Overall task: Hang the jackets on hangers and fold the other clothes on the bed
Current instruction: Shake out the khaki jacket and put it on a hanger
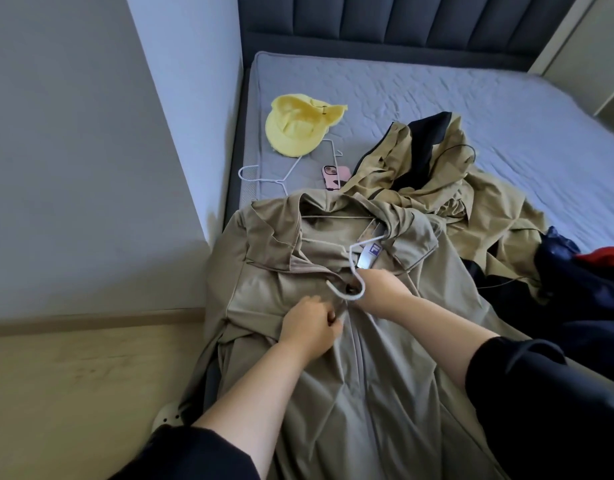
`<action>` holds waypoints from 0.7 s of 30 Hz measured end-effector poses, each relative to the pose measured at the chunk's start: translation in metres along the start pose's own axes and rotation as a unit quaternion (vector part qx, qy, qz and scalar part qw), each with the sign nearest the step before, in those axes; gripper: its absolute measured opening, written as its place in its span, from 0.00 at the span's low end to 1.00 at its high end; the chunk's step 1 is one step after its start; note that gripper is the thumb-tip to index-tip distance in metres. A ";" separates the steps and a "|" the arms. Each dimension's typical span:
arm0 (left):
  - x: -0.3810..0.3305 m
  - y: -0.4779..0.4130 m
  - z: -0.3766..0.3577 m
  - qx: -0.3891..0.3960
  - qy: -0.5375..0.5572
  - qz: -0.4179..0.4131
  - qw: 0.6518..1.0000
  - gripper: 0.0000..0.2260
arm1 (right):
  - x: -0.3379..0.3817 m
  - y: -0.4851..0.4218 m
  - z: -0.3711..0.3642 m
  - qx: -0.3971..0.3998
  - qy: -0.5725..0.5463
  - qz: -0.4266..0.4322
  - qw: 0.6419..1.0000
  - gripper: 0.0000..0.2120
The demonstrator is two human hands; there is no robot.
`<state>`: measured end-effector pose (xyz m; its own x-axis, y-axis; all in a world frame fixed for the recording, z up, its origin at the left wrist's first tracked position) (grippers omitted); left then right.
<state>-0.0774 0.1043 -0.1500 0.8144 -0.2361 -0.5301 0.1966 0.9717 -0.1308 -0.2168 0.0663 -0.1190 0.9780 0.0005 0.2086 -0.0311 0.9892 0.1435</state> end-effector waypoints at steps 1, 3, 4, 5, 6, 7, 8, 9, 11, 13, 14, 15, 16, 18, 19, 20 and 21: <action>0.003 0.001 0.000 0.004 0.015 0.001 1.000 0.11 | 0.002 0.000 -0.001 0.000 0.000 -0.005 1.000 0.02; 0.012 0.003 0.000 0.007 0.050 0.003 0.999 0.08 | 0.004 -0.004 0.000 -0.010 0.004 -0.020 1.000 0.10; 0.016 0.004 0.000 0.003 0.060 0.002 0.998 0.07 | 0.005 -0.006 0.001 -0.012 0.005 -0.023 1.000 0.11; 0.019 0.005 0.000 -0.002 0.067 0.003 0.998 0.06 | 0.007 -0.007 0.002 -0.011 0.010 -0.018 1.000 0.11; 0.021 0.006 0.000 -0.008 0.074 0.005 0.997 0.06 | 0.008 -0.008 0.003 -0.011 0.012 -0.015 1.000 0.10; 0.023 0.006 0.000 -0.014 0.080 0.008 0.997 0.06 | 0.010 -0.009 0.004 -0.016 0.014 -0.008 1.000 0.10; 0.024 0.006 0.000 -0.019 0.083 0.011 0.996 0.07 | 0.011 -0.008 0.006 -0.024 0.012 -0.003 1.000 0.09; 0.025 0.006 -0.001 -0.022 0.083 0.017 0.996 0.09 | 0.012 -0.009 0.008 -0.034 0.009 0.006 0.999 0.08; 0.025 0.007 -0.002 -0.034 0.078 0.019 0.996 0.13 | 0.013 -0.010 0.014 -0.061 -0.009 0.023 0.998 0.07; 0.021 0.007 -0.003 -0.042 0.063 0.016 0.997 0.16 | 0.014 -0.010 0.022 -0.096 -0.052 0.044 0.993 0.07; 0.017 0.006 -0.003 -0.044 0.057 0.018 0.997 0.16 | 0.016 -0.010 0.027 -0.119 -0.086 0.056 0.988 0.07; 0.012 0.005 -0.001 -0.047 0.063 0.027 0.997 0.17 | 0.018 -0.010 0.031 -0.140 -0.122 0.066 0.980 0.07; 0.007 0.003 0.001 -0.053 0.073 0.038 0.995 0.16 | 0.020 -0.010 0.035 -0.155 -0.157 0.067 0.973 0.06; 0.000 -0.001 0.005 -0.061 0.094 0.052 0.992 0.16 | 0.021 -0.011 0.042 -0.172 -0.211 0.061 0.960 0.07; -0.003 -0.002 0.006 -0.063 0.102 0.052 0.991 0.16 | 0.021 -0.012 0.044 -0.178 -0.220 0.063 0.957 0.08; -0.003 -0.002 0.006 -0.061 0.114 0.055 0.990 0.16 | 0.022 -0.011 0.045 -0.178 -0.218 0.065 0.957 0.09; -0.002 -0.002 0.006 -0.056 0.138 0.066 0.987 0.17 | 0.021 -0.012 0.045 -0.172 -0.209 0.064 0.961 0.08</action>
<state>-0.0765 0.1033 -0.1434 0.6466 -0.1140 -0.7542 0.0243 0.9913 -0.1290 -0.2051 0.0479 -0.0727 0.8005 0.1367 0.5835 -0.0043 0.9749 -0.2225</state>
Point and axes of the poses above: each hand's wrist, its own y-axis away from the middle knuckle, its own z-axis out of the back of the hand, x = y × z, the point moved 5 cm from there along -y, towards the middle knuckle, and after that the axes turned 10 degrees about -x, right-handed, at the moved point
